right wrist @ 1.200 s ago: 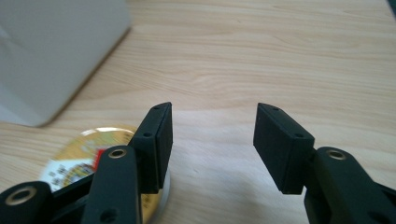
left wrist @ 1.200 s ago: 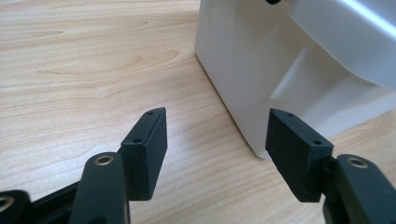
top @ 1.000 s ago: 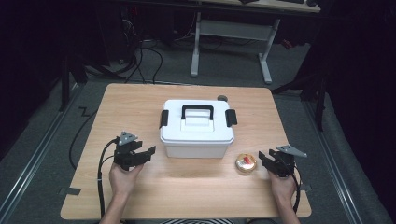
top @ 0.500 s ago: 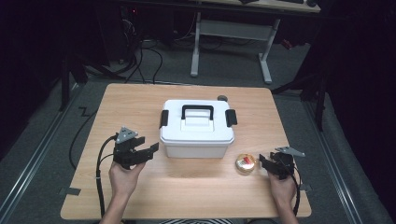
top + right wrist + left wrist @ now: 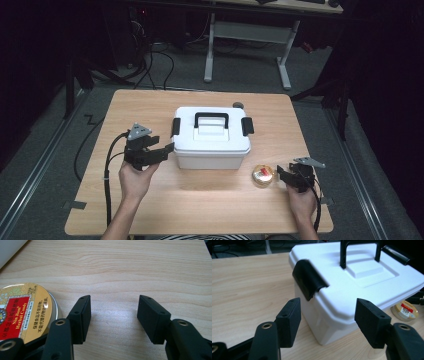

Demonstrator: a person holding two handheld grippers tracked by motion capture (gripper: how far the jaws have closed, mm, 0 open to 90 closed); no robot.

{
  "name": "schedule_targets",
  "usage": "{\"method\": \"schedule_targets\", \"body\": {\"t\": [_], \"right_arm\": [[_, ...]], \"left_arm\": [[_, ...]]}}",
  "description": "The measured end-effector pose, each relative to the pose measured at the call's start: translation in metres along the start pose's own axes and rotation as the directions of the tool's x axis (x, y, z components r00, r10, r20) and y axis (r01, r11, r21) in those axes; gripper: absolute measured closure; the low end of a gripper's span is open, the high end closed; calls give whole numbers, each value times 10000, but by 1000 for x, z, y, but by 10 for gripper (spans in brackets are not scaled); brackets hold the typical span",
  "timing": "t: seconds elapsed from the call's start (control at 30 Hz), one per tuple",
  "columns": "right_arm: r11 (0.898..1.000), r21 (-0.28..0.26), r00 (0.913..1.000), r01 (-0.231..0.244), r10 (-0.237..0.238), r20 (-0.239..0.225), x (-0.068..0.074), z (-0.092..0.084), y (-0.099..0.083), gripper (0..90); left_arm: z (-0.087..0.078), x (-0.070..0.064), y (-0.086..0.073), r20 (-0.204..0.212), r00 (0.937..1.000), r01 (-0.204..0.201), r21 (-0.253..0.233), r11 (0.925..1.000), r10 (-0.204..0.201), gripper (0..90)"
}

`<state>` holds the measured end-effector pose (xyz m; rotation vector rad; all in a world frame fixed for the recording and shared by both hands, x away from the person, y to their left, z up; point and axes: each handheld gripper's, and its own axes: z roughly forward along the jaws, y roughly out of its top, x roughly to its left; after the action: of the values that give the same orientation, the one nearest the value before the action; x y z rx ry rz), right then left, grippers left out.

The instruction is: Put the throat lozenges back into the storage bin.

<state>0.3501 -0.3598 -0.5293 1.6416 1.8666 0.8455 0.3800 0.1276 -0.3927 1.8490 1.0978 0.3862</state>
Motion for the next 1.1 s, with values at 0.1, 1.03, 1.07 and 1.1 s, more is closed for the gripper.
{"method": "schedule_targets", "body": {"t": [0.1,1.03,1.07,1.1], "right_arm": [[10000,2,10000,-11,11,-29,0,0,0,443],[9996,-42,9990,-279,277,-357,-4,-1,0,417],[9996,-54,9990,-262,260,-371,-4,-1,0,416],[9996,-33,9989,-271,270,-381,-4,-1,0,415]], "left_arm": [[1,-5,12,132,9998,-152,-92,9998,153,384],[86,-30,68,-165,9973,-681,1350,9885,709,492],[87,-29,68,-187,9978,-612,1353,9889,643,499],[89,-28,67,-221,9979,-566,1382,9888,602,507]]}}
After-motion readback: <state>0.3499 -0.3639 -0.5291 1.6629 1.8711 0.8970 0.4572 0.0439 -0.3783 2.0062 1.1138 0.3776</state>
